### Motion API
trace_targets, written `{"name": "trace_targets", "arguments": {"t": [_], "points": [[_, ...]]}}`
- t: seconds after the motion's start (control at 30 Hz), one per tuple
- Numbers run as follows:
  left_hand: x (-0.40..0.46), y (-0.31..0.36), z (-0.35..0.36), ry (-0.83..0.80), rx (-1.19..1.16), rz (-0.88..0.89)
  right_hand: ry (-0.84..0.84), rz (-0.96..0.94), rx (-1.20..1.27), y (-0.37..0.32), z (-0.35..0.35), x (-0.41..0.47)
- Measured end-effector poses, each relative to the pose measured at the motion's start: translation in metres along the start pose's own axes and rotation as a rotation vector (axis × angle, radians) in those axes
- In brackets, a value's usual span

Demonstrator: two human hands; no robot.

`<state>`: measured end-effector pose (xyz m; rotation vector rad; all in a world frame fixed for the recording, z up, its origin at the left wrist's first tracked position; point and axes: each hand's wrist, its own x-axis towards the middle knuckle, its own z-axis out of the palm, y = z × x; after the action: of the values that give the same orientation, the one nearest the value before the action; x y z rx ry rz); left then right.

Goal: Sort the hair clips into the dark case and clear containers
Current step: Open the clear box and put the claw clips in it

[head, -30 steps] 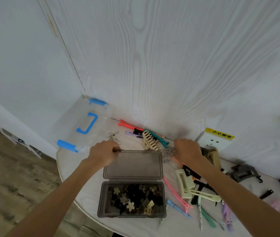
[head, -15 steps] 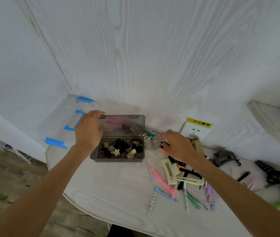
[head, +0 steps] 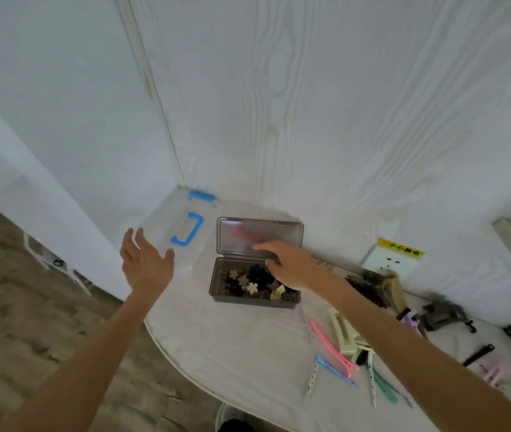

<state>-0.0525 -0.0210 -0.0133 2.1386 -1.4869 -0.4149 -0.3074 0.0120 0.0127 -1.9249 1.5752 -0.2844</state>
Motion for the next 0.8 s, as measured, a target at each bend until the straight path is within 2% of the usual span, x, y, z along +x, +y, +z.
{"name": "trace_targets", "arguments": {"t": [0.13, 0.27, 0.33, 0.4, 0.57, 0.63, 0.8], "points": [[0.012, -0.037, -0.004, -0.090, -0.223, -0.267, -0.037, -0.086, -0.132, -0.045, 0.025, 0.055], [0.032, -0.058, -0.023, -0.480, -0.598, -0.664, 0.041, -0.055, -0.247, -0.076, 0.047, 0.099], [0.040, -0.069, -0.035, -0.636, -0.688, -0.675, 0.164, -0.009, -0.299, -0.084, 0.052, 0.109], [0.049, -0.080, -0.044, -0.707, -0.712, -0.672, 0.256, 0.039, -0.338, -0.088, 0.056, 0.119], [0.053, -0.098, -0.067, -0.734, -0.588, -0.675, 0.139, 0.103, -0.341, -0.093, 0.050, 0.134], [0.047, -0.101, -0.081, -0.742, -0.571, -0.656, 0.064, 0.120, -0.176, -0.097, 0.045, 0.133], [0.028, -0.108, -0.110, -0.706, -0.671, -0.594, -0.022, 0.129, 0.567, -0.112, 0.029, 0.112]]}}
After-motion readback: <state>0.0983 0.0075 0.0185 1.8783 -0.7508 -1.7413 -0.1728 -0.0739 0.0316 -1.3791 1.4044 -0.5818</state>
